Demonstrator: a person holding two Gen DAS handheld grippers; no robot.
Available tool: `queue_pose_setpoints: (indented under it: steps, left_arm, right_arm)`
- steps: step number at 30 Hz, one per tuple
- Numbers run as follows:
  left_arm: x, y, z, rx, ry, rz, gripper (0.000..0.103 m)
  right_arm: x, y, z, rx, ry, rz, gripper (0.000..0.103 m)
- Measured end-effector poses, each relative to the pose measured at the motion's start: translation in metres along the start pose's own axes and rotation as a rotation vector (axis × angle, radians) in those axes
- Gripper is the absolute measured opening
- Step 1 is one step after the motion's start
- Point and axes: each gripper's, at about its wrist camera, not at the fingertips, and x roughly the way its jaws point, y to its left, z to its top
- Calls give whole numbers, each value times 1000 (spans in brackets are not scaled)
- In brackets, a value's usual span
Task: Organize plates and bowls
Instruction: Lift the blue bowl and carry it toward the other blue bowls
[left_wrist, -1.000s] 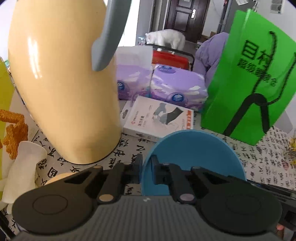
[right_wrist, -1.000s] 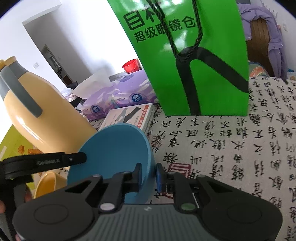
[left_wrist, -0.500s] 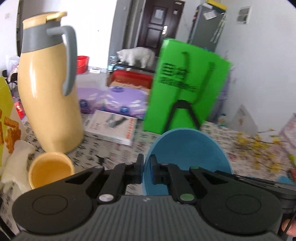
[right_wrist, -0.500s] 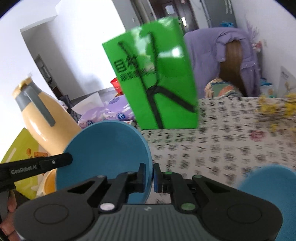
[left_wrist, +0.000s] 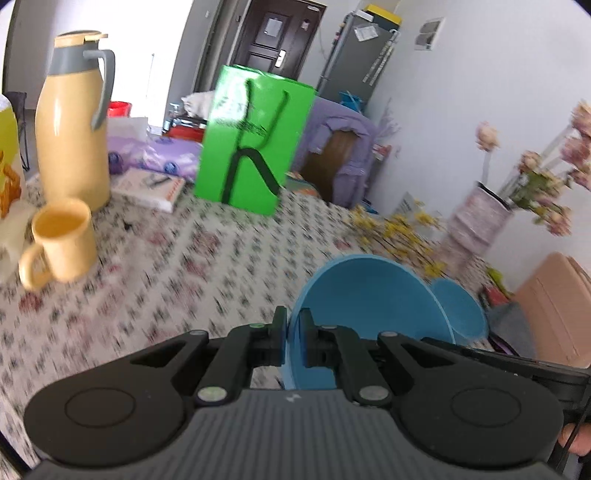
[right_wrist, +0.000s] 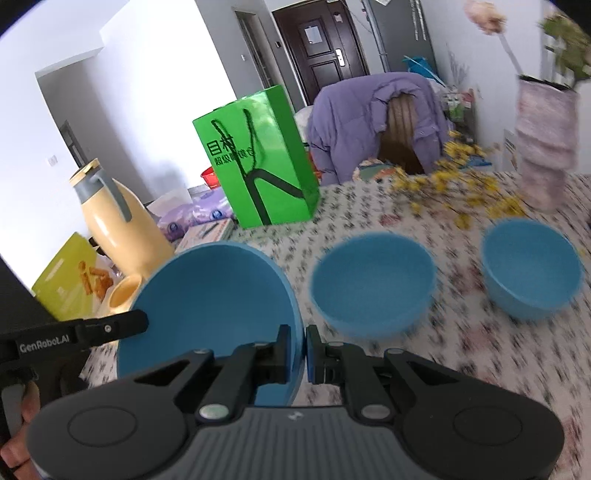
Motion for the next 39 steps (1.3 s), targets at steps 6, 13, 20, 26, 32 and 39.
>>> queue_pose_setpoints:
  steps: [6,13,20,26,32,39]
  left_arm:
    - [-24,-29,-58,0,15,-25,7]
    - [-31,-44,-109,-24,77,-53,7]
    - [-28,-66,-138,-13,118,-79,7]
    - [-13,-85,-157,7,142,-103,7]
    - [12,-97,-168,0,196,-111,7]
    - [25,-101,-167,-1,221,-124,7]
  right_arm:
    - [-52,-17,-54,-32,-13,-54,8]
    - [-80,-44,-102,-18,18,-74,8]
    - [-97,-71,-129,11,26,-98,9]
    - [-104,-98,-143,41,41,-128,9]
    - [-102,-121,-147,68,59,-161,9]
    - [-91,-134,-146,80,89,-173,11]
